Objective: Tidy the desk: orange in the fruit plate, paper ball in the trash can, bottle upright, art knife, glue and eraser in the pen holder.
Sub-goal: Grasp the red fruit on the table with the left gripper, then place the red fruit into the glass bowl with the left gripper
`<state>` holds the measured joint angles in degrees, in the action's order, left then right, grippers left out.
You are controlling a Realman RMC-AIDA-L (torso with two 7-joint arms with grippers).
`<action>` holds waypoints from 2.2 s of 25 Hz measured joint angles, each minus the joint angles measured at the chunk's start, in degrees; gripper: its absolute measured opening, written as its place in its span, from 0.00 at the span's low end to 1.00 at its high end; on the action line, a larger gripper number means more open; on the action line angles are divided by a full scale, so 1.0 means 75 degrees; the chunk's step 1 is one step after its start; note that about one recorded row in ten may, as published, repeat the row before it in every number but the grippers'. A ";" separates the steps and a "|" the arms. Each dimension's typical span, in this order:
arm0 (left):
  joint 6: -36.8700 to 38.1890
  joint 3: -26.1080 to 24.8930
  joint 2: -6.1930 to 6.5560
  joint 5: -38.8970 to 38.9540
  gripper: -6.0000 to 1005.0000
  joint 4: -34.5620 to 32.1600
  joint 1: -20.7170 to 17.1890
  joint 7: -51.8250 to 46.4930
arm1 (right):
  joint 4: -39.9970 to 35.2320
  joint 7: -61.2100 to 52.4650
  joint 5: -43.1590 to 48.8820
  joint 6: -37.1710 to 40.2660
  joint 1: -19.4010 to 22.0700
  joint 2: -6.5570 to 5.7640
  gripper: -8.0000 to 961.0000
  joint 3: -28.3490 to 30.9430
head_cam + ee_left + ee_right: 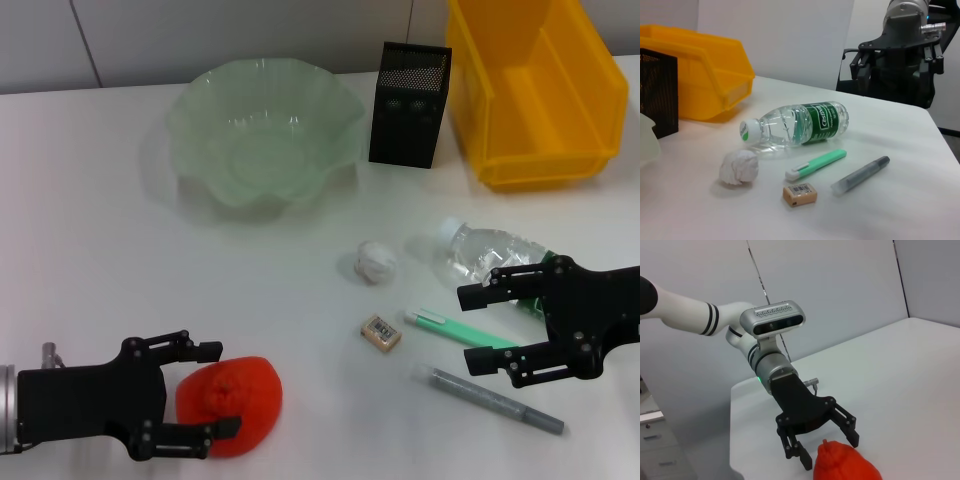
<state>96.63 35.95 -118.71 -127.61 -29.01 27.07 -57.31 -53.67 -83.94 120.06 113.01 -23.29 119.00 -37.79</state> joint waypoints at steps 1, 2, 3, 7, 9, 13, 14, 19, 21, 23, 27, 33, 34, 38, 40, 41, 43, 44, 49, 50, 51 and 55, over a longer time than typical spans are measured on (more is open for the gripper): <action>-0.0022 -0.0005 -0.0005 0.0005 0.82 0.0009 -0.0002 0.0030 | 0.0007 0.0000 0.0000 0.0001 0.0000 0.0000 0.76 0.0000; -0.0051 -0.0020 -0.0007 0.0015 0.82 0.0050 0.0002 0.0059 | 0.0015 0.0000 0.0000 0.0004 0.0000 0.0000 0.76 0.0000; -0.0074 -0.0032 -0.0004 0.0020 0.82 0.0091 0.0017 0.0076 | 0.0015 0.0000 0.0000 0.0004 0.0000 0.0000 0.76 0.0000; -0.0124 -0.0010 0.0009 0.0023 0.82 0.0155 0.0057 0.0194 | 0.0019 0.0000 -0.0001 0.0012 0.0000 0.0000 0.76 0.0016; -0.0151 -0.0009 0.0007 0.0024 0.82 0.0173 0.0047 0.0351 | 0.0019 0.0000 -0.0001 0.0012 0.0000 0.0000 0.76 0.0026; -0.0159 -0.0005 0.0000 0.0023 0.67 0.0255 0.0038 0.0491 | 0.0019 0.0000 -0.0005 0.0011 0.0000 0.0000 0.76 0.0049; -0.0160 -0.0004 0.0000 0.0023 0.62 0.0270 0.0041 0.0494 | 0.0019 0.0000 -0.0006 0.0011 0.0000 0.0000 0.76 0.0051; -0.0123 -0.0048 -0.0003 0.0107 0.43 0.0317 0.0055 0.0488 | 0.0019 0.0001 -0.0016 0.0007 0.0000 0.0000 0.76 0.0059; 0.0051 -0.0053 0.0004 0.0396 0.37 0.0322 0.0062 0.0441 | 0.0019 0.0001 -0.0041 0.0008 0.0000 0.0000 0.76 0.0060; 0.0335 -0.0056 0.0025 0.0824 0.31 0.0255 0.0074 0.0300 | 0.0019 0.0001 -0.0086 0.0025 0.0000 0.0000 0.76 0.0058; 0.0539 -0.0068 0.0050 0.1475 0.21 -0.0207 0.0224 -0.0473 | 0.0019 0.0000 -0.0125 0.0061 0.0014 0.0000 0.76 0.0057; -0.0171 -0.0044 0.0006 0.2419 0.16 -0.0415 0.0827 -0.1151 | 0.0208 0.0061 -0.0148 0.0053 0.0029 0.0000 0.76 0.0058; -0.0461 -0.0022 -0.0009 0.2574 0.15 -0.0333 0.0997 -0.1186 | 0.0249 0.0063 -0.0150 0.0047 0.0024 0.0000 0.76 0.0051; -0.1608 0.0000 -0.0033 0.2958 0.14 0.0259 0.1607 -0.1229 | 0.0403 0.0074 -0.0151 0.0041 0.0007 0.0000 0.76 0.0047; -0.2029 0.0000 -0.0041 0.3155 0.13 0.0550 0.1877 -0.1140 | 0.0426 0.0077 -0.0151 0.0030 0.0014 0.0000 0.76 0.0021; -0.2236 0.0000 -0.0046 0.3252 0.12 0.0672 0.1995 -0.1091 | 0.0458 0.0079 -0.0151 0.0018 0.0015 0.0000 0.76 -0.0001; -0.2778 0.0000 -0.0056 0.3504 0.11 0.0961 0.2271 -0.1016 | 0.0530 0.0087 -0.0150 0.0012 0.0010 0.0000 0.76 -0.0015; -0.3133 0.0000 -0.0059 0.3679 0.10 0.1151 0.2431 -0.1000 | 0.0547 0.0089 -0.0151 0.0012 0.0006 0.0000 0.76 -0.0013; -0.4379 -0.0002 -0.0063 0.4201 0.08 0.1797 0.2890 -0.0622 | 0.0588 0.0111 -0.0150 0.0010 -0.0021 0.0000 0.76 -0.0018; -0.4524 -0.0003 -0.0063 0.4312 0.08 0.1899 0.2943 -0.0516 | 0.0601 0.0128 -0.0150 0.0008 -0.0029 0.0000 0.76 -0.0020; -0.4656 -0.0003 -0.0063 0.4412 0.07 0.1995 0.2989 -0.0418 | 0.0611 0.0146 -0.0150 0.0008 -0.0033 0.0000 0.76 -0.0021; -0.5142 -0.0004 -0.0062 0.4907 0.07 0.2402 0.3161 0.0256 | 0.0614 0.0160 -0.0150 0.0011 -0.0053 0.0000 0.76 -0.0024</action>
<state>58.07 35.93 -119.18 -90.81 -10.99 50.78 -55.39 -49.06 -82.74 118.94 113.09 -23.68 119.00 -37.97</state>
